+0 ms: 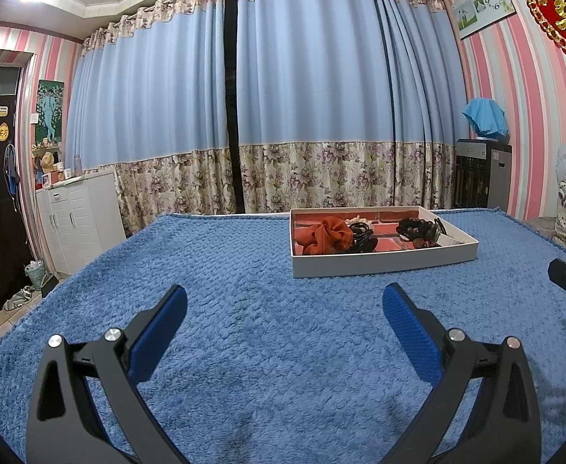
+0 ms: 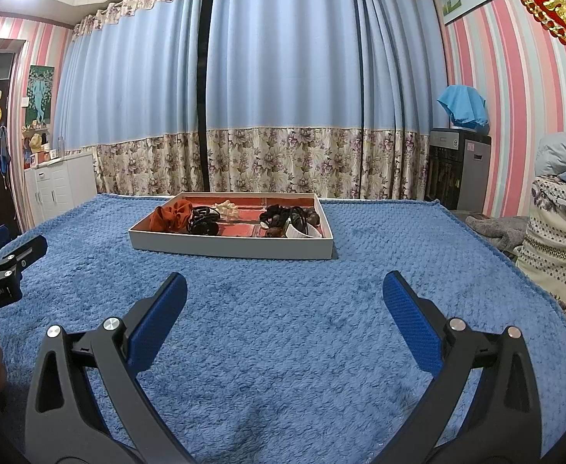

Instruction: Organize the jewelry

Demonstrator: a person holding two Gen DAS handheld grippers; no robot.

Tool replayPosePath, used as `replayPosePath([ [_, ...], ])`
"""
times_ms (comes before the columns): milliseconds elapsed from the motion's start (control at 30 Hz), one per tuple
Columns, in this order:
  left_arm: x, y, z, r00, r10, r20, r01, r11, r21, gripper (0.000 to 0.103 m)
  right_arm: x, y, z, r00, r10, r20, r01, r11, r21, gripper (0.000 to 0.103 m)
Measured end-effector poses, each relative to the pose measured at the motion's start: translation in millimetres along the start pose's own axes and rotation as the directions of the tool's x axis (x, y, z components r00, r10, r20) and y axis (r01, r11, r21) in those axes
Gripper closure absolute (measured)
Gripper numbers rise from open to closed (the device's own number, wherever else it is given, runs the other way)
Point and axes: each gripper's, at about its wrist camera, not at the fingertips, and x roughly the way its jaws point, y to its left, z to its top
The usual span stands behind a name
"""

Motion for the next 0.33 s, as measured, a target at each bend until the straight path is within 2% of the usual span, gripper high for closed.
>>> replayPosePath([
  [333, -2.0, -1.3, -1.5, 1.0, -0.009, 0.001, 0.009, 1.0, -0.001, 0.004, 0.2, 0.0, 0.1, 1.0, -0.001, -0.001, 0.001, 1.0, 0.0, 0.005],
])
